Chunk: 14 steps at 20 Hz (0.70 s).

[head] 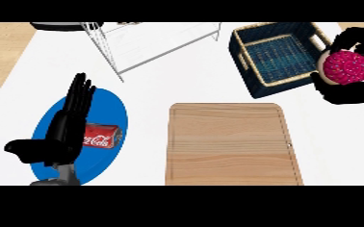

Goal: Pick the cupcake from the cutting board and place it in the basket

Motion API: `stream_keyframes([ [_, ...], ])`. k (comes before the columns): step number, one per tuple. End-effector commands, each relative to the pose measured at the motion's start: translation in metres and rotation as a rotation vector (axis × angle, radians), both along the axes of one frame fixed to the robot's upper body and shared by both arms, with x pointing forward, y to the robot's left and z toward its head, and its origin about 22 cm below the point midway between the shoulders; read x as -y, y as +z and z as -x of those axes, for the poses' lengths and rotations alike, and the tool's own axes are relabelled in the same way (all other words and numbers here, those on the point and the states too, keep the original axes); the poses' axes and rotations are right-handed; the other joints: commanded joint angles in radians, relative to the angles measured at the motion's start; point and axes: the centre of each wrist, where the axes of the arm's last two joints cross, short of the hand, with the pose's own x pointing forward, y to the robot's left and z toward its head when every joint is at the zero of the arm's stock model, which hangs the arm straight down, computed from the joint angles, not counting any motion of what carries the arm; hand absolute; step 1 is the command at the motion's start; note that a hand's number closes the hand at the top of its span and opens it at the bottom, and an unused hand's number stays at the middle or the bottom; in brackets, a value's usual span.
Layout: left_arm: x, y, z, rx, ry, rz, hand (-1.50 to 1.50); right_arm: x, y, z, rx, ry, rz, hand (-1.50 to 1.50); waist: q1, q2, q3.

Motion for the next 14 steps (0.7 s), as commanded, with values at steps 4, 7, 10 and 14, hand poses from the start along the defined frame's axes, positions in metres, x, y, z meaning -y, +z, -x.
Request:
stream_keyframes([
  [4, 0.014, 0.007, -0.002, 0.006, -0.006, -0.021, 0.00, 0.023, -0.015, -0.027, -0.047, -0.008, 0.091, 1.50, -0.002, -0.001, 0.000],
  [7, -0.004, -0.006, 0.008, 0.006, -0.009, -0.014, 0.00, 0.011, -0.047, -0.043, -0.049, -0.016, 0.118, 1.50, 0.003, 0.000, 0.000],
  [10, -0.014, 0.023, -0.007, -0.006, 0.001, -0.019, 0.00, 0.032, -0.040, -0.041, -0.052, -0.011, 0.091, 1.50, -0.002, -0.001, 0.000],
  [14, 0.012, 0.004, -0.006, -0.012, 0.009, 0.006, 0.00, 0.018, -0.063, -0.052, -0.082, 0.001, 0.060, 1.50, -0.003, -0.001, 0.000],
])
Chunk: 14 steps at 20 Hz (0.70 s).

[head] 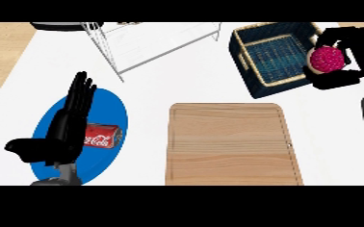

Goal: Pick the cupcake from the cutting board and place it in the basket

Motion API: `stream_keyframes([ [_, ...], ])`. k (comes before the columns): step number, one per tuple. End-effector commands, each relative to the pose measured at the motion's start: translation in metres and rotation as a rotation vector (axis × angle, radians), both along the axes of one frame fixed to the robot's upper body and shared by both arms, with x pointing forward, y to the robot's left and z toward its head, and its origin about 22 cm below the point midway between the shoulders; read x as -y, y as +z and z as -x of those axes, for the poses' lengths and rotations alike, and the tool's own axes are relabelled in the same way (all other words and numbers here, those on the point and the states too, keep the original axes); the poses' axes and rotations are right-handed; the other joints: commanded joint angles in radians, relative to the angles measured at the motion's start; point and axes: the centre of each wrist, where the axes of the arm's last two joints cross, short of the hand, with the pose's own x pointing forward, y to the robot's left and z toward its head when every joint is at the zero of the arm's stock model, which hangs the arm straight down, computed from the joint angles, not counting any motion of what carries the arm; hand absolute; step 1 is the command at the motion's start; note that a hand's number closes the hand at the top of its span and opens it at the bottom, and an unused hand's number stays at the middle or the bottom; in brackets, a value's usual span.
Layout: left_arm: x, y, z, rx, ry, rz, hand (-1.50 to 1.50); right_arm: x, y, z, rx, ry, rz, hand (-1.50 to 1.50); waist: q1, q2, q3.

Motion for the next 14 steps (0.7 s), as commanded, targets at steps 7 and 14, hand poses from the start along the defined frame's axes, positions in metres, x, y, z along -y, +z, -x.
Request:
stream_keyframes([
  [7, 0.011, -0.010, 0.004, -0.007, 0.012, 0.018, 0.00, 0.034, -0.057, -0.010, -0.036, -0.012, -0.044, 1.50, 0.002, 0.001, 0.000],
  [14, 0.007, 0.017, -0.003, -0.001, -0.013, 0.001, 0.00, 0.062, -0.041, -0.030, -0.088, -0.089, -0.029, -1.50, 0.007, 0.001, 0.000],
])
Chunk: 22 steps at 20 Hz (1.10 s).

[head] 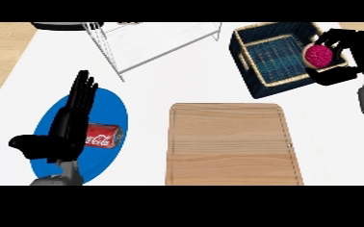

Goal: Pick the cupcake from the cutting board and place it in the basket

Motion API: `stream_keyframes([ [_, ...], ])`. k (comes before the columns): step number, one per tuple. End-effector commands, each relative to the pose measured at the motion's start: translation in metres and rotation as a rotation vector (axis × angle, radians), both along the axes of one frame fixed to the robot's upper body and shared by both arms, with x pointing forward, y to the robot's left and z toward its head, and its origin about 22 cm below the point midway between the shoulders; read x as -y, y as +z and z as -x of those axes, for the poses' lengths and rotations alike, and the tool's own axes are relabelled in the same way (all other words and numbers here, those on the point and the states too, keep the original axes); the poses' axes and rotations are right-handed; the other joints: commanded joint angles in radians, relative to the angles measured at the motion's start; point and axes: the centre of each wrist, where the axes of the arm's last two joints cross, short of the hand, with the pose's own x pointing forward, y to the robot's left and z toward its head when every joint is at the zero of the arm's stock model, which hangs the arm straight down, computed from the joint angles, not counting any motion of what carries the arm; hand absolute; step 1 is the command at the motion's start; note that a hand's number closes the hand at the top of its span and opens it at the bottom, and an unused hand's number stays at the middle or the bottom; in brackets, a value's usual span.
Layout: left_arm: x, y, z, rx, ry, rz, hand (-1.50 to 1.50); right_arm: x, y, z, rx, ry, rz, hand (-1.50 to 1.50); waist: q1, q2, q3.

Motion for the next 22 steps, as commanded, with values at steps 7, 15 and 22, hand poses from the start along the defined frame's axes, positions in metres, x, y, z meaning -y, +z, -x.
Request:
stream_keyframes([
  [7, 0.003, 0.015, 0.006, 0.002, 0.001, 0.005, 0.00, 0.006, -0.016, -0.021, 0.038, 0.040, -0.075, -1.50, 0.009, 0.002, 0.001],
  [15, -0.020, 0.002, 0.005, 0.008, 0.018, -0.008, 0.00, 0.021, 0.002, -0.006, 0.283, -0.025, -0.182, -1.50, -0.001, -0.001, 0.000],
  [22, -0.004, 0.019, 0.002, 0.003, 0.015, -0.010, 0.00, 0.062, 0.037, 0.005, 0.313, -0.110, -0.192, -1.50, -0.004, -0.002, 0.000],
])
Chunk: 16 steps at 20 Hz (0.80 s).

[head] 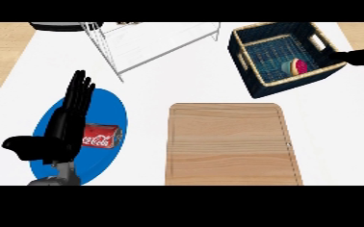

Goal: Pick the cupcake from the cutting board and place it in the basket

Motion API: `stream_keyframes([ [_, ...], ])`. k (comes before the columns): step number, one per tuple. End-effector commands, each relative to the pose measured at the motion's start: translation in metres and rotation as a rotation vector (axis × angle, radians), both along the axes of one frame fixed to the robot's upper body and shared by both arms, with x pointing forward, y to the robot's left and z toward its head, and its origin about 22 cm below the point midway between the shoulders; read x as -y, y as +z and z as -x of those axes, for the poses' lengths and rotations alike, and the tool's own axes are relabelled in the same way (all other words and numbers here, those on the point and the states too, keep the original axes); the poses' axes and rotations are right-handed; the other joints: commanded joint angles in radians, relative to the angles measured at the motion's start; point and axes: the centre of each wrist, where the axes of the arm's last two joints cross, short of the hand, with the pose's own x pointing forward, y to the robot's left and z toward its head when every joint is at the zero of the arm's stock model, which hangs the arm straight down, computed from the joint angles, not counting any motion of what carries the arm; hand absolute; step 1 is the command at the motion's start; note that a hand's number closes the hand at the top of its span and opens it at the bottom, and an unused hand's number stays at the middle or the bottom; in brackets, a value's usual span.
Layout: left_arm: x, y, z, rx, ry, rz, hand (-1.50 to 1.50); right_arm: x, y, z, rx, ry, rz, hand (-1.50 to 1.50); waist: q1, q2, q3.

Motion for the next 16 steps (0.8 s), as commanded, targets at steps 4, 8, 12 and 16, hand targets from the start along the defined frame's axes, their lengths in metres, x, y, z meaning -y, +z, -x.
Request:
stream_keyframes([
  [4, 0.005, -0.003, -0.001, 0.001, -0.011, 0.008, 0.00, 0.043, 0.033, 0.015, 0.055, -0.153, -0.129, -1.50, -0.001, 0.000, 0.000],
  [8, -0.004, -0.004, 0.005, 0.008, -0.011, 0.008, 0.00, 0.086, 0.049, 0.035, 0.089, -0.132, -0.238, -1.50, 0.002, 0.002, 0.001],
  [12, -0.009, 0.001, -0.005, 0.014, -0.004, -0.014, 0.00, 0.120, 0.051, 0.059, 0.065, -0.079, -0.206, -1.50, 0.002, 0.003, 0.001],
  [16, -0.005, 0.000, 0.000, -0.004, -0.029, 0.001, 0.00, 0.131, 0.067, 0.057, 0.088, -0.009, -0.282, -1.50, 0.014, 0.005, 0.001],
])
